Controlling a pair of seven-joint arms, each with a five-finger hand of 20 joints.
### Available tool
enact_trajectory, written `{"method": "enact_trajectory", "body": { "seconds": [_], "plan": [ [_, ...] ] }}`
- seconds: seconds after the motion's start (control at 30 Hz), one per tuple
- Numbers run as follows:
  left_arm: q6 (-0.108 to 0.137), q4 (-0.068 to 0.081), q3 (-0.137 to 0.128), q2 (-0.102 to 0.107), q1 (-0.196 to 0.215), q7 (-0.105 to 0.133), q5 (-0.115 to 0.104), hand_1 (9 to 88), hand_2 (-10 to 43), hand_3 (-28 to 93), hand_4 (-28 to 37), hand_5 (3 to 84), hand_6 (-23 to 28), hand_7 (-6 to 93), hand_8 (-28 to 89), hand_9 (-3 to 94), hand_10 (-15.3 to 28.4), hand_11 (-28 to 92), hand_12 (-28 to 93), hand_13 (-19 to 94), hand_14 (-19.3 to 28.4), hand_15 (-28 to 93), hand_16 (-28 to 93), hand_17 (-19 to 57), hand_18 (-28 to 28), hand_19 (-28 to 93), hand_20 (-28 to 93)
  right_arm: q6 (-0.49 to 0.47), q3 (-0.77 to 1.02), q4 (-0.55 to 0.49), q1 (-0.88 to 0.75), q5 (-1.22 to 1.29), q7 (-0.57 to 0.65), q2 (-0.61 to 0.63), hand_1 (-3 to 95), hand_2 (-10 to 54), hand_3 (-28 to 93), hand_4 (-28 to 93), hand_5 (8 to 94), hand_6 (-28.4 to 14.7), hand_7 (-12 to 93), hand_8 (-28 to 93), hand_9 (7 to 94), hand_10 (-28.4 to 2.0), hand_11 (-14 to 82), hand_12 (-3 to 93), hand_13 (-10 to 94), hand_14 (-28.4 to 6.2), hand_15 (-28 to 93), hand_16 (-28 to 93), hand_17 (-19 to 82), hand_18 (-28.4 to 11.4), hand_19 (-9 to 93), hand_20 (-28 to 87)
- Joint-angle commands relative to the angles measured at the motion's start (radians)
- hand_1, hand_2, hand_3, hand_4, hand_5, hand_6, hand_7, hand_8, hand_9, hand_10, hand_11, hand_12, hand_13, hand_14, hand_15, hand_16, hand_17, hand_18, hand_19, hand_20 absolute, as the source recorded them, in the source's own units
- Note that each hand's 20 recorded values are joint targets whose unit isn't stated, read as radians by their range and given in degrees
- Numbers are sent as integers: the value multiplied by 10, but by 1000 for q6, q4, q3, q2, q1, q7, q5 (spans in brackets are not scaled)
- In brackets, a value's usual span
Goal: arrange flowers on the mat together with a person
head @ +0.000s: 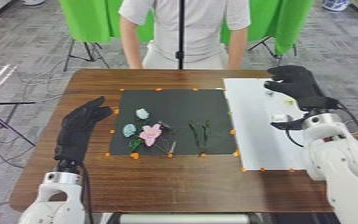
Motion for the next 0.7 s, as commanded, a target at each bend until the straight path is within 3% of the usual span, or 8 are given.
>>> {"method": "enact_trajectory", "body": {
  "seconds": [0.03, 0.37, 0.7],
  "plan": [
    [18, -3, -2, -6, 17, -6, -4, 253, -3, 671, -204, 494, 45, 137, -51, 484, 142, 211, 168, 376, 185, 200, 30, 52, 117, 32, 168, -169, -136, 200, 247, -570, 42, 80, 325, -95, 733, -239, 540, 7, 184, -86, 601, -135, 156, 213, 691, -97, 223, 235, 307, -159, 562, 444],
    [20, -5, -4, -8, 22, -6, -8, 253, -2, 670, -204, 494, 45, 137, -51, 485, 142, 211, 168, 375, 186, 199, 31, 52, 117, 32, 168, -166, -214, 365, 310, -710, 104, 58, 342, -95, 746, -259, 507, 31, 210, -92, 631, -133, 199, 245, 732, -88, 323, 284, 300, -183, 653, 484],
    [10, -2, -2, -14, 18, -10, -5, 253, -2, 669, -203, 493, 45, 137, -51, 485, 142, 212, 167, 375, 186, 200, 31, 51, 117, 33, 168, -270, -204, 484, 341, -735, 120, 10, 345, -95, 742, -261, 554, 33, 222, -99, 651, -129, 215, 250, 748, -85, 359, 294, 306, -192, 692, 508]
  ]
}}
